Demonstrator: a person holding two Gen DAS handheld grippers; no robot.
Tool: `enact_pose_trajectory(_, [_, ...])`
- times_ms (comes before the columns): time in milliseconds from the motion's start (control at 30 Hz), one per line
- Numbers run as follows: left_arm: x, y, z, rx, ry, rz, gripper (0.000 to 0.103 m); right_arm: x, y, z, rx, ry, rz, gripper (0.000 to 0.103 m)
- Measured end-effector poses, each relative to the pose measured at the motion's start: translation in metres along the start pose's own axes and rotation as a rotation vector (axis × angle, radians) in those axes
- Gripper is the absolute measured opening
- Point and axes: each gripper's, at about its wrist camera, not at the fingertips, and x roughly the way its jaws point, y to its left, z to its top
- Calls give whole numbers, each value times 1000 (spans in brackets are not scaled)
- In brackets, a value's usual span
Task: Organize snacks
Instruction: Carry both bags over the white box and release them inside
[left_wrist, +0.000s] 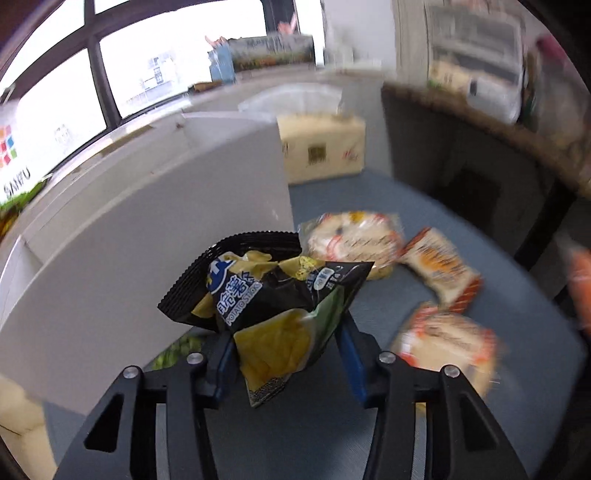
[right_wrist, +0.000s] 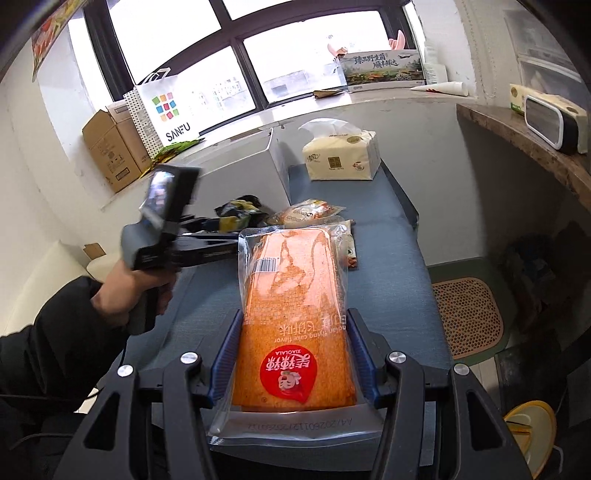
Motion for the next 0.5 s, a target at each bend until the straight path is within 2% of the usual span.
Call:
enact_pose_trajectory(133, [-60,19,-13,-108,-103,-117,52,6,3,5,10,-5,31,60])
enact_pose_trajectory(233, [-105,35,-25,-177,-171,-174,52,12,10,14,5,-12,48,60])
enact_pose_trajectory(400, [-156,71,-45,-288,-267,-198,52,29,30,46,-26,-54,104,60])
enact_pose_trajectory(500, [-172,94,-51,-330,-308,-173,52,46,47,77,-48,-82,132,60])
